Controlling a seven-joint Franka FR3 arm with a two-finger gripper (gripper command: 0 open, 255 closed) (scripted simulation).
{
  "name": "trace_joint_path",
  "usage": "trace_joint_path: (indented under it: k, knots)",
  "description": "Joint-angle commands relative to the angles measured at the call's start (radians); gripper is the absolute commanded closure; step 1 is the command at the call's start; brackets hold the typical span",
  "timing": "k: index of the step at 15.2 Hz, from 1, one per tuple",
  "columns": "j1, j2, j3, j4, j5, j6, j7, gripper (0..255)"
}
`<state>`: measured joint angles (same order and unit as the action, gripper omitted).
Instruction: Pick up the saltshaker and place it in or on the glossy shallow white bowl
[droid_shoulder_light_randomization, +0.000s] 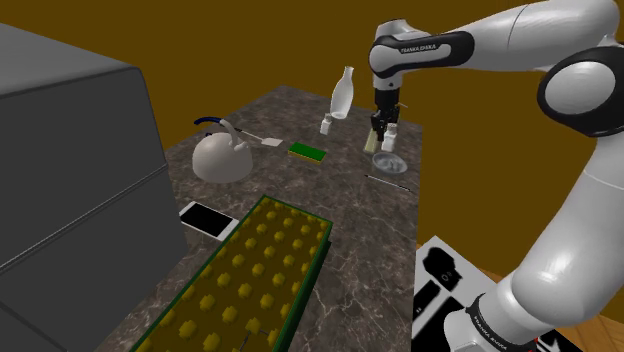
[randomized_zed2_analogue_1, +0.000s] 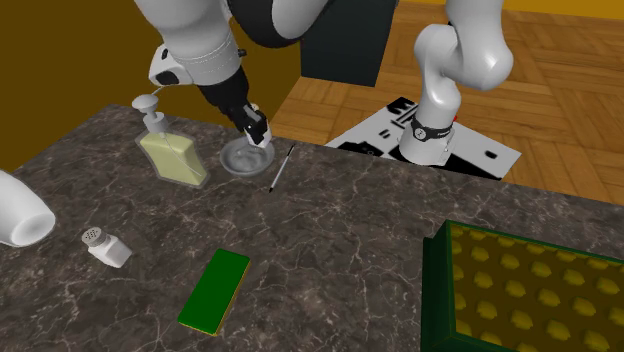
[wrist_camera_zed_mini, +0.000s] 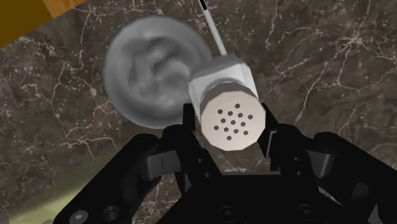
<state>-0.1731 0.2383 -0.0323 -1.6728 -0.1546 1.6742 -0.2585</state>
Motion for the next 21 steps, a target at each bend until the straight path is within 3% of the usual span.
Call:
trace_joint_path:
  k: [1,4,18,21]
  knots:
    - [-0.026,0.015,-0.018,0.024,-0.005,-0.002,-0.045,255]
    - [-0.074,0.052,-0.049,0.074,-0.012,-0.002,-0.122,255]
    - [-0.078,0.098,-0.048,-0.050,-0.014,0.168,-0.097,255]
    - [-0.078,0.098,-0.048,-0.050,-0.014,0.168,-0.097,255]
